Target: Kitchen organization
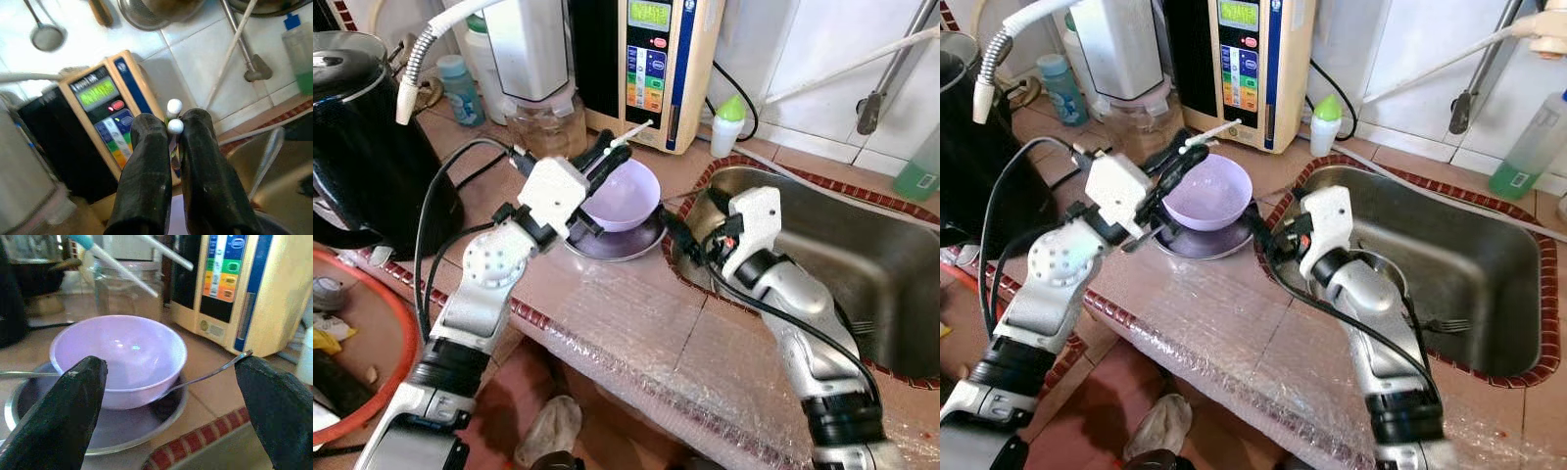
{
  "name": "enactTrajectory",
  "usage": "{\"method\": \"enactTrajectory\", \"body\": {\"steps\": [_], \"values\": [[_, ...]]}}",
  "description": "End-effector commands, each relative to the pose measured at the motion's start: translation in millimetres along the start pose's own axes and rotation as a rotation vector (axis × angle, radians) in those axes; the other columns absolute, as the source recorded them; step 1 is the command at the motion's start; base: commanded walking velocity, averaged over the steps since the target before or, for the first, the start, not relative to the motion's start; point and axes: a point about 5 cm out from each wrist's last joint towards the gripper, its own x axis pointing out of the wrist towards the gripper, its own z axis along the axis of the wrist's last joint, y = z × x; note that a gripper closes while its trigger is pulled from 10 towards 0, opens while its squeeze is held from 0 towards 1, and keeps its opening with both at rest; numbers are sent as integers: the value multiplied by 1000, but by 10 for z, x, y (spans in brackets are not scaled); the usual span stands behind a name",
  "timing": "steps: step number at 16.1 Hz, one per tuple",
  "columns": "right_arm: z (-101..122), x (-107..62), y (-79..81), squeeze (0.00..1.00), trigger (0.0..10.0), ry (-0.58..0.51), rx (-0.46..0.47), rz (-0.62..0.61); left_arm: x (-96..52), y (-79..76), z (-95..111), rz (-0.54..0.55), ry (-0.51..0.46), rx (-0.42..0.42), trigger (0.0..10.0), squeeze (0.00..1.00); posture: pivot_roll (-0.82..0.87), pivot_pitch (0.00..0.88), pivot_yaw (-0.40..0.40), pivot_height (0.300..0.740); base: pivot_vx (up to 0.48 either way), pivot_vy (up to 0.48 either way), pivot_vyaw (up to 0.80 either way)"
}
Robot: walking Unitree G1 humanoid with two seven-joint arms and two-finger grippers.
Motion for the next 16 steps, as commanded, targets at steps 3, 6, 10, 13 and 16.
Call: {"method": "enactTrajectory", "body": {"steps": [3, 6, 10, 13, 16], "values": [[106, 58, -165, 0, 10000, -48, -78, -67, 223, -113, 166, -138, -21, -79, 0, 0, -89, 0, 31, 740, 0, 0, 0], [18, -17, -192, 0, 10000, -10, -49, -55, 242, -233, 151, -198, -7, -86, 0, 0, -98, 0, 48, 740, 0, 0, 0], [-79, -115, -150, 0, 10000, 0, -52, -78, 207, -297, 99, -269, 40, -120, 0, 0, -104, 0, 56, 740, 0, 0, 0], [5, -97, -194, 0, 10000, -30, -106, -105, 211, -333, 118, -347, 52, -131, 0, 0, -109, 0, 59, 740, 0, 0, 0], [69, -72, -298, 0, 10000, -51, -181, -161, 193, -397, 125, -452, 82, -134, 0, 0, -110, 0, 57, 740, 0, 0, 0]]}}
